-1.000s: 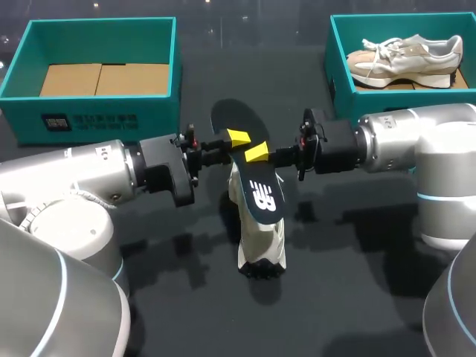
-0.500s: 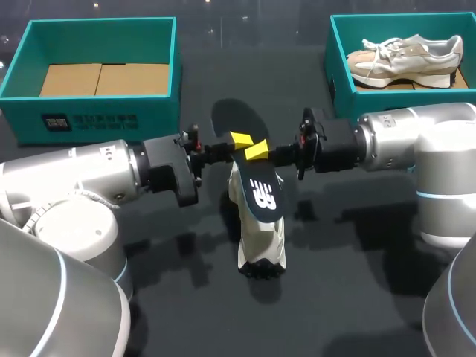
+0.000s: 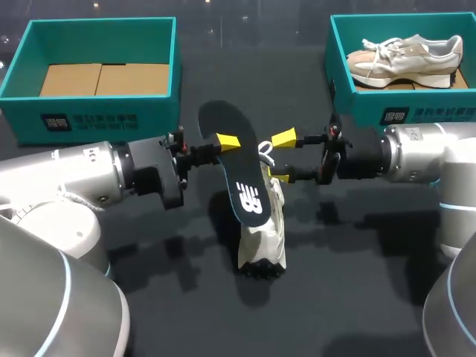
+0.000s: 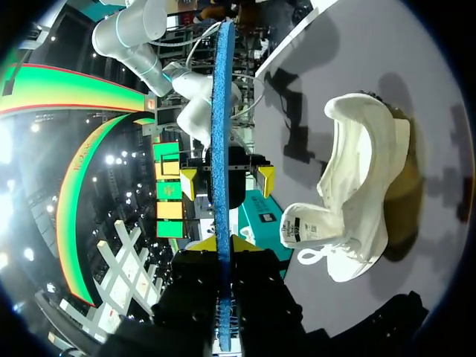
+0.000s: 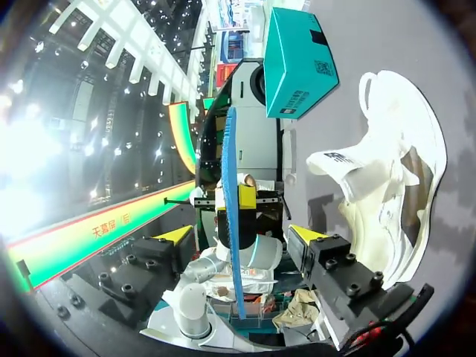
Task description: Take the shoe out of the shoebox, open the shoe tongue, remove and reinsert the insole, then place the shoe into the shoebox
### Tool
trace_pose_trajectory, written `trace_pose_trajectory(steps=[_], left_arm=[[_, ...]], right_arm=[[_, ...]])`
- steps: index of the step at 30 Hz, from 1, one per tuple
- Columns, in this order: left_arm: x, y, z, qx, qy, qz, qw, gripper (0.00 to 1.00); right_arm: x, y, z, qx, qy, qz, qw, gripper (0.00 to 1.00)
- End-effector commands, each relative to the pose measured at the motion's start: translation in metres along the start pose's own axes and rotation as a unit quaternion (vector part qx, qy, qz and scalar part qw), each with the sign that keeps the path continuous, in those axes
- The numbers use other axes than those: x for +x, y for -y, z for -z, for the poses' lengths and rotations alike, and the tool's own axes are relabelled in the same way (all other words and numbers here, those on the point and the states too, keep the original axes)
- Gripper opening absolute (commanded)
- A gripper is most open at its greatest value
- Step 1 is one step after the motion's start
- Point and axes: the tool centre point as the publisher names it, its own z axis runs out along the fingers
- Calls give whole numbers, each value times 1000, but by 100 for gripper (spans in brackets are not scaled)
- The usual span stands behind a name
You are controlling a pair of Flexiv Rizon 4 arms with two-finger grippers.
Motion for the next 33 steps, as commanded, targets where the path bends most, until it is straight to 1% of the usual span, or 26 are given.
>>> trace_pose_trajectory(steps=[1, 2, 4, 5, 6, 7, 8, 9, 10, 11, 23, 24, 25, 26, 27, 28, 29, 30, 31, 33], left_arm=[[4, 11, 30, -2, -6, -9, 1000, 0], [5, 13, 31, -2, -8, -12, 1000, 0], [8, 14, 34, 2, -14, -8, 1000, 0], [9, 16, 35, 4, -16, -4, 1000, 0], [10, 17, 36, 7, -18, 6, 1000, 0], [9, 18, 37, 12, -17, 18, 1000, 0], [9, 19, 38, 26, -19, 42, 999, 0], [8, 20, 39, 41, -26, 77, 996, 0], [8, 21, 38, 66, -41, 104, 992, 0], [9, 24, 38, 83, -52, 104, 990, 0], [9, 24, 38, 83, -52, 104, 990, 0], [8, 26, 35, 95, -53, 125, 986, 0], [6, 28, 35, 93, -52, 124, 987, 0], [3, 32, 36, 94, -51, 123, 987, 0], [1, 35, 38, 99, -48, 124, 986, 0], [-1, 37, 40, 101, -48, 125, 986, 0], [-2, 41, 42, 110, -53, 129, 984, 0], [-3, 42, 43, 111, -56, 132, 983, 0], [-4, 45, 44, 109, -60, 133, 983, 0], [-7, 53, 50, 109, -77, 115, 984, 0]], right_arm=[[4, 7, 2, -12, 4, 0, 1000, 100], [4, 7, 2, -12, 4, 0, 1000, 100], [7, 7, 3, 24, 38, 50, 998, 100], [9, 6, 4, 31, 57, 67, 996, 100], [12, 7, 8, 51, 84, 106, 990, 100], [13, 8, 8, 60, 93, 123, 986, 100], [13, 8, 11, 65, 106, 142, 982, 100], [12, 9, 14, 82, 130, 162, 975, 100], [10, 11, 14, 109, 133, 179, 969, 100], [10, 11, 14, 109, 133, 179, 969, 100], [10, 11, 14, 109, 133, 179, 969, 100], [12, 11, 16, 121, 158, 188, 962, 100], [15, 12, 17, 146, 185, 219, 947, 100], [17, 14, 20, 167, 199, 247, 934, 100], [19, 16, 23, 183, 217, 264, 922, 100], [18, 18, 27, 200, 237, 286, 907, 100], [15, 21, 35, 208, 247, 306, 896, 100], [13, 23, 38, 212, 252, 315, 890, 100], [8, 25, 45, 219, 267, 328, 879, 100], [-5, 30, 60, 237, 279, 337, 867, 100]])
